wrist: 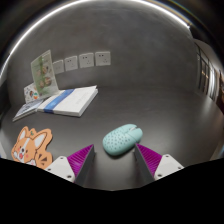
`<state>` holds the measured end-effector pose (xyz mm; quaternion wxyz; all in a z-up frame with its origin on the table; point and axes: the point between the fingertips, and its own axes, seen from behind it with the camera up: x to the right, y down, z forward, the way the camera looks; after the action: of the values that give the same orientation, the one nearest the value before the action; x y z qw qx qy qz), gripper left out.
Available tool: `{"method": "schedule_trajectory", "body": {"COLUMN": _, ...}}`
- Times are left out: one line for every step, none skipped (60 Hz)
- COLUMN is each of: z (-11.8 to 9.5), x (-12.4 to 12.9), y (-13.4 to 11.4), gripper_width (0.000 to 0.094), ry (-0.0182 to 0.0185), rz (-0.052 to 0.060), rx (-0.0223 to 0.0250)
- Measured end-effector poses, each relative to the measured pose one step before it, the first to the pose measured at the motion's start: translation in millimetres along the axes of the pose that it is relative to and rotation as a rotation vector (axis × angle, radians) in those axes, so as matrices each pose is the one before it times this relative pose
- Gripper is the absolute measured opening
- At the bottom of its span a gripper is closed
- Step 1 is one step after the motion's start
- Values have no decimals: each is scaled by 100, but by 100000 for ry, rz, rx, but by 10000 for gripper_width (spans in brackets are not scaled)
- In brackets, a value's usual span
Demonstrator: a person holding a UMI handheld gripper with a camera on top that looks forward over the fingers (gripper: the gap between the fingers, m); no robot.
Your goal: Arrange mouse
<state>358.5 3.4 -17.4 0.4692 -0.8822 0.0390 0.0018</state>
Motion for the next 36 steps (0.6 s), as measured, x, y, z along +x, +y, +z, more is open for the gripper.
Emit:
{"method": "schedule_trajectory", "body": {"z": 406, "x": -29, "y": -176, "gripper_width": 857, "ry": 772, "rz": -105, "rx": -352}}
{"method": "schedule_trajectory", "body": {"z": 422, "x": 74, "y": -337, "gripper_width": 856, "ry": 1155, "rz": 47, "rx": 42}}
{"method": "schedule_trajectory", "body": {"z": 404, "x": -165, "y": -234, "gripper_width": 846, "ry": 179, "rz": 502, "rx": -337}}
{"method": "schedule_trajectory", "body": {"z": 271, "x": -191, "y": -622, "gripper_width": 844, "ry": 615, "rz": 510, "rx": -878}}
{"method": "schedule_trajectory", "body": {"z": 464, "x": -87, "y": -283, "gripper_width": 838, "ry": 451, "rz": 650, "rx": -83}}
{"method": "schedule_trajectory", "body": {"z": 426, "x": 28, "y": -250, "gripper_width": 840, "ry": 617, "rz": 331, "rx": -388}}
{"method": "schedule_trajectory", "body": {"z": 402, "x": -1, "y": -282, "gripper_width": 839, "ry": 709, "rz": 311, "rx": -181}}
{"method": "schedule_trajectory", "body": {"z": 376, "x": 12, "y": -204, "gripper_width": 839, "ry": 584, "rz": 267, "rx": -652}}
{"method": "schedule_trajectory", "body": {"z": 361, "x": -42, "y": -302, "gripper_width": 840, "ry": 433, "rz": 367, "rx": -172}}
{"method": "schedule_trajectory", "body": {"z": 374, "x": -37, "y": -228, "gripper_width": 841, "ry": 430, "rz": 404, "rx": -495}}
{"method": "schedule_trajectory", "body": {"z": 377, "x": 19, "y": -303, "gripper_width": 842, "ry": 590, "rz": 389, "rx": -259}}
{"method": "schedule_trajectory", "body": {"z": 401, "x": 14, "y": -320, "gripper_width": 836, "ry": 593, "rz": 359, "rx": -36}}
{"method": "schedule_trajectory", "body": {"z": 329, "x": -50, "y": -320, "gripper_width": 830, "ry": 684, "rz": 455, "rx": -461}}
{"method": "schedule_trajectory", "body": {"z": 175, "x": 83, "y": -142, "gripper_width": 815, "ry": 778, "rz": 487, "rx": 236}}
{"method": "schedule_trajectory", "body": {"z": 262, "x": 45, "y": -231, "gripper_width": 802, "ry": 821, "rz": 417, "rx": -1}}
{"method": "schedule_trajectory", "body": {"z": 254, "x": 21, "y": -195, "gripper_width": 825, "ry": 790, "rz": 381, "rx": 227}}
{"method": "schedule_trajectory", "body": {"z": 180, "x": 8, "y": -93, "gripper_width": 752, "ry": 632, "rz": 331, "rx": 219}}
{"method": "schedule_trajectory", "body": {"z": 112, "x": -2, "y": -109, "gripper_width": 679, "ry": 594, "rz": 328, "rx": 413}}
{"method": "schedule_trajectory", "body": {"z": 72, "x": -21, "y": -79, "gripper_width": 606, "ry": 527, "rz": 311, "rx": 370}}
{"method": "schedule_trajectory", "body": {"z": 90, "x": -95, "y": -35, "gripper_width": 533, "ry": 276, "rz": 379, "rx": 429}}
{"method": "schedule_trajectory", "body": {"z": 56, "x": 13, "y": 70, "gripper_width": 525, "ry": 841, "rz": 694, "rx": 273}}
{"method": "schedule_trajectory", "body": {"z": -67, "x": 10, "y": 55, "gripper_width": 519, "ry": 930, "rz": 608, "rx": 239}}
{"method": "schedule_trajectory", "body": {"z": -69, "x": 53, "y": 40, "gripper_width": 494, "ry": 992, "rz": 312, "rx": 84}}
{"method": "schedule_trajectory", "body": {"z": -120, "x": 61, "y": 96, "gripper_width": 489, "ry": 1108, "rz": 344, "rx": -296}}
{"method": "schedule_trajectory", "body": {"z": -129, "x": 19, "y": 24, "gripper_width": 468, "ry": 990, "rz": 377, "rx": -218}}
{"method": "schedule_trajectory", "body": {"z": -149, "x": 11, "y": 110, "gripper_width": 455, "ry": 950, "rz": 476, "rx": -548}}
{"method": "schedule_trajectory", "body": {"z": -266, "x": 19, "y": 148, "gripper_width": 501, "ry": 993, "rz": 562, "rx": -864}}
{"method": "schedule_trajectory", "body": {"z": -348, "x": -19, "y": 156, "gripper_width": 424, "ry": 841, "rz": 575, "rx": -894}}
{"method": "schedule_trajectory", "body": {"z": -495, "x": -42, "y": -2, "gripper_width": 422, "ry": 910, "rz": 689, "rx": -229}}
{"method": "schedule_trajectory", "body": {"z": -671, "x": -119, "y": -274, "gripper_width": 412, "ry": 696, "rz": 662, "rx": 1031}}
{"method": "schedule_trajectory", "body": {"z": -884, "x": -188, "y": -613, "gripper_width": 412, "ry": 549, "rz": 681, "rx": 2475}}
{"method": "schedule_trajectory", "body": {"z": -1116, "x": -329, "y": -552, "gripper_width": 403, "ry": 229, "rz": 287, "rx": 3205}}
{"method": "schedule_trajectory", "body": {"z": -1199, "x": -423, "y": -832, "gripper_width": 395, "ry": 287, "rz": -156, "rx": 3564}}
{"method": "schedule_trajectory", "body": {"z": -1341, "x": -490, "y": -969, "gripper_width": 395, "ry": 331, "rz": -403, "rx": 3449}}
{"method": "schedule_trajectory", "body": {"z": -1426, "x": -554, "y": -1017, "gripper_width": 395, "ry": 332, "rz": -528, "rx": 3334}}
{"method": "schedule_trajectory", "body": {"z": -1505, "x": -634, "y": -1044, "gripper_width": 394, "ry": 385, "rz": -217, "rx": 3196}}
